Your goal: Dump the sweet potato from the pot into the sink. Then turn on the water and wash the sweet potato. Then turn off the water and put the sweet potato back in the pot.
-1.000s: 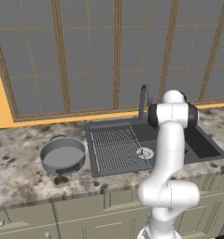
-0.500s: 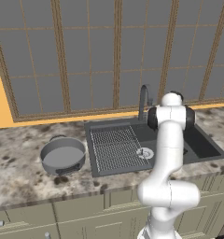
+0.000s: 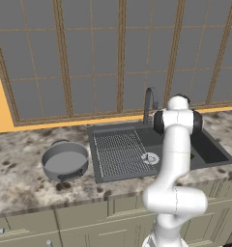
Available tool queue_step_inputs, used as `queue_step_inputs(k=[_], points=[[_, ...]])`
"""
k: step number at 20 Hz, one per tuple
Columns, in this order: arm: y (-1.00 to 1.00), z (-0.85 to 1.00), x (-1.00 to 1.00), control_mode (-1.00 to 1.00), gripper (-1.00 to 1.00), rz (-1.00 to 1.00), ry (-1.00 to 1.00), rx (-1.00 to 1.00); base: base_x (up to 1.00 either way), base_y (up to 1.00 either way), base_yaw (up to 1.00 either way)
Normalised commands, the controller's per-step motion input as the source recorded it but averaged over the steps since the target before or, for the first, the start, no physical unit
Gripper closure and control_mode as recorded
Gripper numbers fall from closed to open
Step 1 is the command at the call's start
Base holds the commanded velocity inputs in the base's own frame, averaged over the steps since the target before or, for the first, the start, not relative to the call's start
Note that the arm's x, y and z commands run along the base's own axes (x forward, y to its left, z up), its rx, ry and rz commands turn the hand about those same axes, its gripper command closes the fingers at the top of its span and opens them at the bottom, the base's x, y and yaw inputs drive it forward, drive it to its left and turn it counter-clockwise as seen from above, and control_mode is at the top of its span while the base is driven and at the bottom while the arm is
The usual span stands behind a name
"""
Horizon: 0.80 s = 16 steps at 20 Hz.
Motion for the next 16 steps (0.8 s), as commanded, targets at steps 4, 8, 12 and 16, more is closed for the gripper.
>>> queue_step_inputs(k=[4,8,12,16], points=[[0.0,-0.21,0.37,-1.0,1.0,-0.01,0.0,0.0,0.0,0.0,0.0],[0.0,-0.36,0.53,-1.0,1.0,0.0,0.02,0.0,0.0,0.0,0.0],[-0.01,-0.5,0.48,-1.0,1.0,0.0,0.01,0.01,0.0,0.0,0.0],[-0.03,-0.62,0.47,-1.0,1.0,0.0,0.01,0.01,0.0,0.0,0.0]])
